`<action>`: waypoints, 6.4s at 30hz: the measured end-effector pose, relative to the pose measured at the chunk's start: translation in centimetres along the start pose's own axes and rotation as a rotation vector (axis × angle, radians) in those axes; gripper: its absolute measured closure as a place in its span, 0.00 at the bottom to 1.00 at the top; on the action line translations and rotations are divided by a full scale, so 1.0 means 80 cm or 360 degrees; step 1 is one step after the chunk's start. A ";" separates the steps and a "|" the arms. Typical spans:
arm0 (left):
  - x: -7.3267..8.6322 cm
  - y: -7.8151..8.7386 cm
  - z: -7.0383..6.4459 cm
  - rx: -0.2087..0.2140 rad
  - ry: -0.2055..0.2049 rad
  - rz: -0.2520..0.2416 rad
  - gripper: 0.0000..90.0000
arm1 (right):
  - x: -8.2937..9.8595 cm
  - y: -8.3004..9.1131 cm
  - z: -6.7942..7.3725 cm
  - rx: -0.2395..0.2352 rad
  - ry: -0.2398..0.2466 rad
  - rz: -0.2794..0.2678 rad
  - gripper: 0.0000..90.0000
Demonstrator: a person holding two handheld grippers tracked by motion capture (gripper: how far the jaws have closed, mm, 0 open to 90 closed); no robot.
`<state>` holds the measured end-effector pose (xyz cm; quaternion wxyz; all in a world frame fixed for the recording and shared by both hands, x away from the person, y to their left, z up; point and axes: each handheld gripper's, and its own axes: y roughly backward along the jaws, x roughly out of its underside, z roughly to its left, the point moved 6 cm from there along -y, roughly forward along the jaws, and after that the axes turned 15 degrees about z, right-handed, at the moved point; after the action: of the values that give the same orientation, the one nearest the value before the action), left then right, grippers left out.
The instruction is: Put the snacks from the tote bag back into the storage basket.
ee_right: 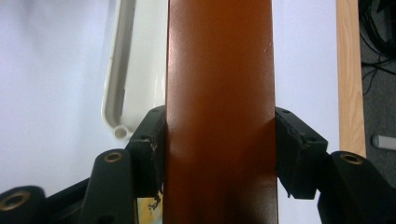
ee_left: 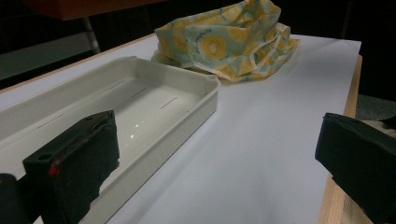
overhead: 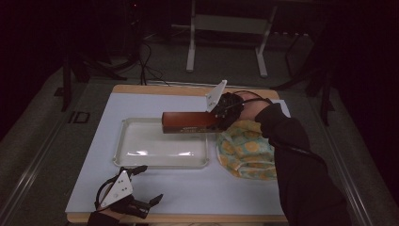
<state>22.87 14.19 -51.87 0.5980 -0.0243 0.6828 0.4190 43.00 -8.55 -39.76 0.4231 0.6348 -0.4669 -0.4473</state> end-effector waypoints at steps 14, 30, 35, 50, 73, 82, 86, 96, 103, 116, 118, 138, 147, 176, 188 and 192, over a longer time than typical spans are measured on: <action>0.000 0.001 -0.001 0.0001 -0.0015 0.0001 0.00 | -0.024 -0.031 -0.004 0.0000 0.0016 -0.0042 0.48; 0.000 0.001 -0.001 0.0002 -0.0026 -0.0001 0.00 | -0.026 -0.093 -0.003 -0.0063 -0.0048 -0.0009 0.48; 0.000 0.002 -0.001 0.0002 -0.0027 -0.0003 0.00 | -0.032 -0.109 -0.001 -0.0078 -0.0054 -0.0028 0.48; 0.000 0.003 0.000 0.0004 -0.0019 -0.0008 0.00 | -0.030 -0.154 0.010 -0.0131 -0.0051 0.0049 0.48; 0.000 0.002 0.000 0.0008 -0.0024 -0.0002 0.00 | -0.028 -0.173 0.018 -0.0169 -0.0091 0.0082 0.46; 0.000 0.002 0.000 0.0009 -0.0017 -0.0008 0.00 | -0.028 -0.174 0.016 -0.0166 -0.0113 0.0138 0.42; 0.000 0.001 0.000 0.0013 -0.0018 -0.0001 0.00 | -0.030 -0.167 0.015 -0.0167 -0.0118 0.0119 0.39; 0.001 0.001 0.000 0.0012 -0.0014 0.0002 0.00 | -0.028 -0.136 0.008 -0.0102 -0.0148 0.0067 0.39; 0.001 0.001 0.000 0.0014 -0.0012 0.0005 0.00 | -0.019 -0.113 0.001 -0.0069 -0.0225 0.0027 0.31; 0.001 0.000 0.000 0.0018 -0.0010 0.0007 0.00 | 0.002 -0.084 -0.007 -0.0013 -0.0421 -0.0045 0.13; 0.001 0.000 0.000 0.0018 -0.0010 0.0008 0.00 | 0.004 -0.081 -0.006 -0.0027 -0.0418 -0.0059 0.12; 0.001 -0.001 -0.001 0.0023 -0.0010 0.0011 0.00 | 0.058 -0.050 -0.010 0.0014 -0.0700 -0.0189 0.12; 0.001 -0.001 0.000 0.0024 -0.0012 0.0015 0.00 | 0.081 -0.035 -0.003 0.0133 -0.0839 -0.0278 0.12; 0.001 -0.002 0.000 0.0027 -0.0013 0.0018 0.00 | 0.181 -0.021 0.043 0.0546 -0.1446 -0.0574 0.12; 0.001 -0.003 -0.001 0.0030 -0.0018 0.0023 0.00 | 0.221 -0.029 0.084 0.0650 -0.1621 -0.0665 0.12; 0.001 -0.003 -0.001 0.0029 -0.0019 0.0024 0.00 | 0.232 -0.032 0.099 0.0689 -0.1667 -0.0691 0.12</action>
<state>22.88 14.03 -52.04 0.5991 -0.0112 0.6831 0.4175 38.97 -27.00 -47.29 -0.1024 0.4827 -0.5531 -0.6712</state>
